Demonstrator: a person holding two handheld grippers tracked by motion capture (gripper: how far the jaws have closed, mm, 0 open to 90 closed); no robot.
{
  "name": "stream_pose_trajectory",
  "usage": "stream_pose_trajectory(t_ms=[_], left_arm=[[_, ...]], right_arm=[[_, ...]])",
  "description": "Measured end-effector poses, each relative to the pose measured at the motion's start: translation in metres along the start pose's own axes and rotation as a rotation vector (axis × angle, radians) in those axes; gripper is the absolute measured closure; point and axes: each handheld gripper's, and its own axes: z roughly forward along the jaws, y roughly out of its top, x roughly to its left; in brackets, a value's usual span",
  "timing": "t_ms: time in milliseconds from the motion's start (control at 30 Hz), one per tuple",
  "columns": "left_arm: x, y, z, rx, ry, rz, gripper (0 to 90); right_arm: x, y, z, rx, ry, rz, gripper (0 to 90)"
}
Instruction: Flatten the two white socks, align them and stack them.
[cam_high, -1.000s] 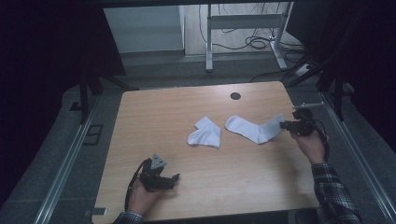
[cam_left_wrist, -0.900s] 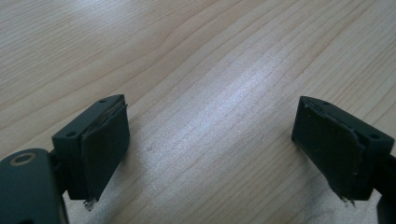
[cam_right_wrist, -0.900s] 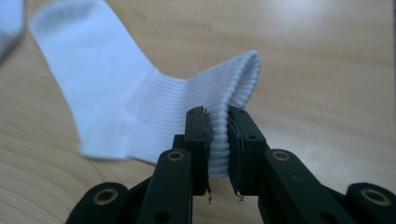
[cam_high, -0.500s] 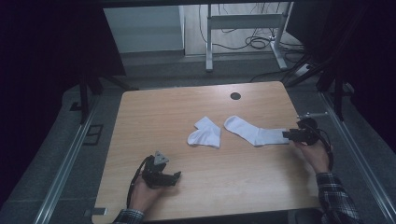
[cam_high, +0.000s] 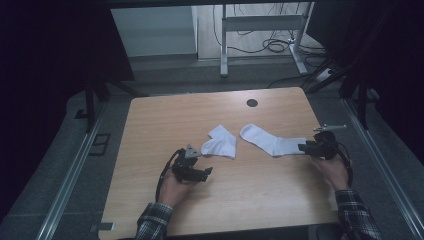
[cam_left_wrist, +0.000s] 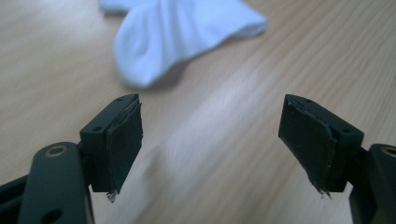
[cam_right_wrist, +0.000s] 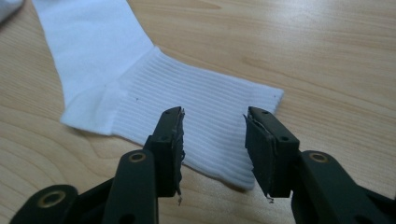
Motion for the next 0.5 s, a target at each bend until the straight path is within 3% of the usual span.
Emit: stream_pose_trajectory(t_ms=[300,500], left_arm=[[-0.01,0.054,0.037,-0.022,0.006,0.061,33.3],[-0.014,0.086,0.062,-0.037,-0.002,0.063,43.6]], right_arm=[[-0.004,-0.006,-0.001,-0.007,-0.036,-0.007,53.0],[-0.008,-0.009,-0.004,0.001,-0.026,0.011,52.6]])
